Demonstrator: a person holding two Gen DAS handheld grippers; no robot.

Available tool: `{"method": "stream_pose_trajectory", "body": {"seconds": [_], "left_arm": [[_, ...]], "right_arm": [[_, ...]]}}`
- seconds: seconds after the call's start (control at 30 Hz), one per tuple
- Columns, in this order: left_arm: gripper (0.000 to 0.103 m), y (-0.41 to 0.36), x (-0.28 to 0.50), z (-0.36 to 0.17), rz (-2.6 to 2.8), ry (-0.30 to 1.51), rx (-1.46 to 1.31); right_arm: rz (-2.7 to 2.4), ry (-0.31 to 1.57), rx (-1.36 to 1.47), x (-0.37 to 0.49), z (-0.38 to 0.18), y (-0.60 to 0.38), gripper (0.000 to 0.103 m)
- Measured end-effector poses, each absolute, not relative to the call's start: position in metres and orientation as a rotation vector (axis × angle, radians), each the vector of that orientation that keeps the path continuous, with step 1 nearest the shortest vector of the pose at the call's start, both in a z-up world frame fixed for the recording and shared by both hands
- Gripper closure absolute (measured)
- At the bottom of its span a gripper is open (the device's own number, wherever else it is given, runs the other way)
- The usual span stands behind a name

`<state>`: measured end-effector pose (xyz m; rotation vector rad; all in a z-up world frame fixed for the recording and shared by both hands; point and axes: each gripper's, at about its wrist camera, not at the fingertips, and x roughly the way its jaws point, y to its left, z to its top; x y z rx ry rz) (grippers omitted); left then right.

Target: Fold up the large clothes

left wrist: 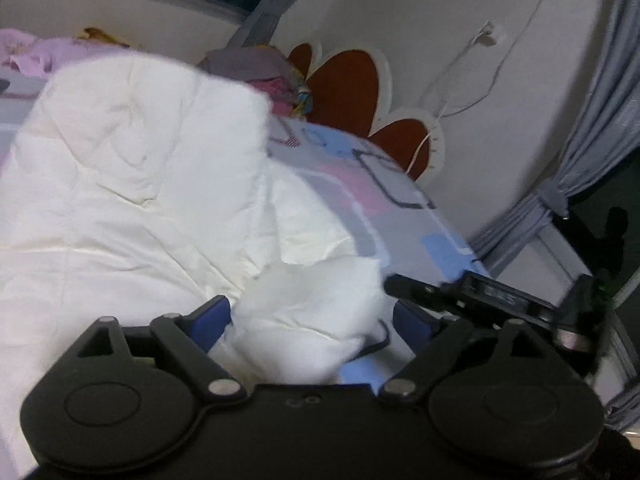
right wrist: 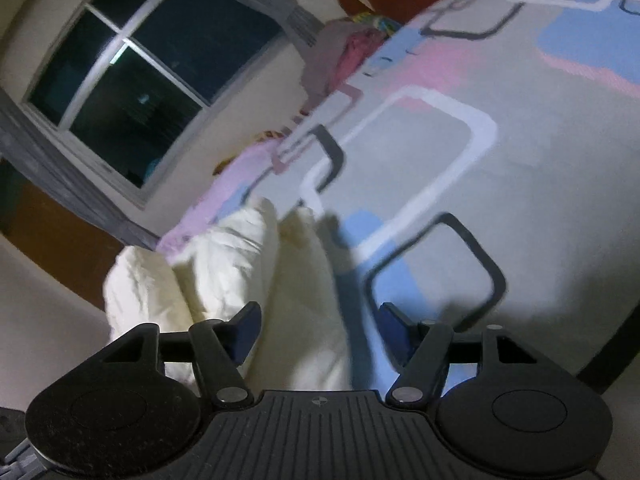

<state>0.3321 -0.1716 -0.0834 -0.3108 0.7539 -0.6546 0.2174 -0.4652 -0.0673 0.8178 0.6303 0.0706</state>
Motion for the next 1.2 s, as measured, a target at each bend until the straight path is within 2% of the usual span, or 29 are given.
{"method": "stream_pose_trajectory", "body": {"seconds": [0.17, 0.23, 0.27, 0.37, 0.5, 0.53, 0.63, 0.77, 1.03, 1.2], "left_arm": [[0.014, -0.114, 0.297, -0.045, -0.634, 0.613, -0.381], [0.018, -0.087, 0.297, -0.046, -0.552, 0.575, -0.400], [0.022, -0.075, 0.303, -0.051, -0.494, 0.582, -0.400], [0.045, -0.054, 0.323, -0.071, -0.444, 0.654, -0.421], [0.054, -0.065, 0.340, -0.088, -0.452, 0.713, -0.377], [0.055, -0.066, 0.343, -0.091, -0.463, 0.724, -0.375], [0.055, -0.072, 0.343, -0.100, -0.494, 0.737, -0.330], [0.055, -0.083, 0.345, -0.108, -0.528, 0.752, -0.311], [0.055, -0.102, 0.348, -0.130, -0.570, 0.810, -0.249], [0.055, -0.093, 0.348, -0.117, -0.569, 0.823, -0.255]], "right_arm": [[0.121, 0.565, 0.760, 0.224, -0.042, -0.444, 0.038], [0.155, 0.532, 0.721, 0.226, -0.028, -0.431, 0.038], [0.182, 0.522, 0.708, 0.231, -0.025, -0.424, 0.038], [0.262, 0.496, 0.632, 0.240, -0.009, -0.399, 0.038], [0.307, 0.543, 0.462, 0.255, -0.001, -0.357, 0.038], [0.297, 0.565, 0.413, 0.257, -0.002, -0.349, 0.038], [0.265, 0.668, 0.320, 0.262, -0.018, -0.332, 0.070], [0.184, 0.740, 0.273, 0.259, -0.044, -0.331, 0.074], [0.098, 0.871, 0.285, 0.260, -0.107, -0.336, 0.075], [0.102, 0.847, 0.351, 0.261, -0.088, -0.347, 0.074]]}}
